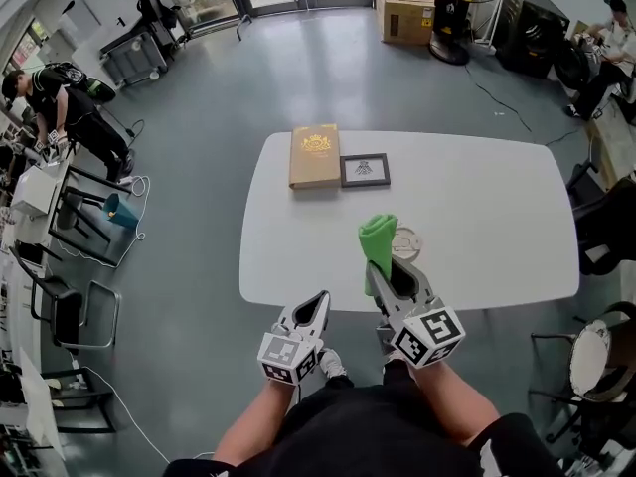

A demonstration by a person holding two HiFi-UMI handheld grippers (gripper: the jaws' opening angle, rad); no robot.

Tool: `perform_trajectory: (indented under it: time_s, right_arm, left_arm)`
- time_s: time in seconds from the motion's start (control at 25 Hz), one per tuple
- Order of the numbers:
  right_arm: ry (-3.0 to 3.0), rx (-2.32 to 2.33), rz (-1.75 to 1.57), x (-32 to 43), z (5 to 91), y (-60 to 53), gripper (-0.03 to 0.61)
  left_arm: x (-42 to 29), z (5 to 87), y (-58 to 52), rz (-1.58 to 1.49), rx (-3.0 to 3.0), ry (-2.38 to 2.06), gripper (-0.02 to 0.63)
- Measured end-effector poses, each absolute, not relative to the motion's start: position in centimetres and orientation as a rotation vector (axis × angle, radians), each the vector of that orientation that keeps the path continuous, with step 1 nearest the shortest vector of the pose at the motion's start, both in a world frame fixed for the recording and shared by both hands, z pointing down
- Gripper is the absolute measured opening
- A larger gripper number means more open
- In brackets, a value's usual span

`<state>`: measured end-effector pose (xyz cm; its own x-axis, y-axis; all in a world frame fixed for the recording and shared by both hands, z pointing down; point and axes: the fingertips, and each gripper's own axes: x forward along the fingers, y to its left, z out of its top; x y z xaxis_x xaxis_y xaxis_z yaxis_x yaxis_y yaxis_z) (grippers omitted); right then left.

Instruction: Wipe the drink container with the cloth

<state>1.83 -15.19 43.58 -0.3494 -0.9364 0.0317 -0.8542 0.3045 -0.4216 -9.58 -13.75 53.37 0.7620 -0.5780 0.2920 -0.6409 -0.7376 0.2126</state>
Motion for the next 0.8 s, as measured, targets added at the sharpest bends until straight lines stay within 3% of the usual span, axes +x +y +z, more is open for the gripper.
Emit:
perform_trajectory:
  time_s: [0.36,0.8]
  right_arm:
    - [2.374,-1.97,-0.071,6.3,41.8,-11.8,0.12]
    - [2.244,-2.157,-0.011,12.4,42.3,-8.2,0.121]
  left_arm:
    - [-7.9,48.5,-14.3,0.096,2.724,-0.871,0.009]
    - [-5.1,46.4,-13.9,0.14,2.876,-0.861,0.009]
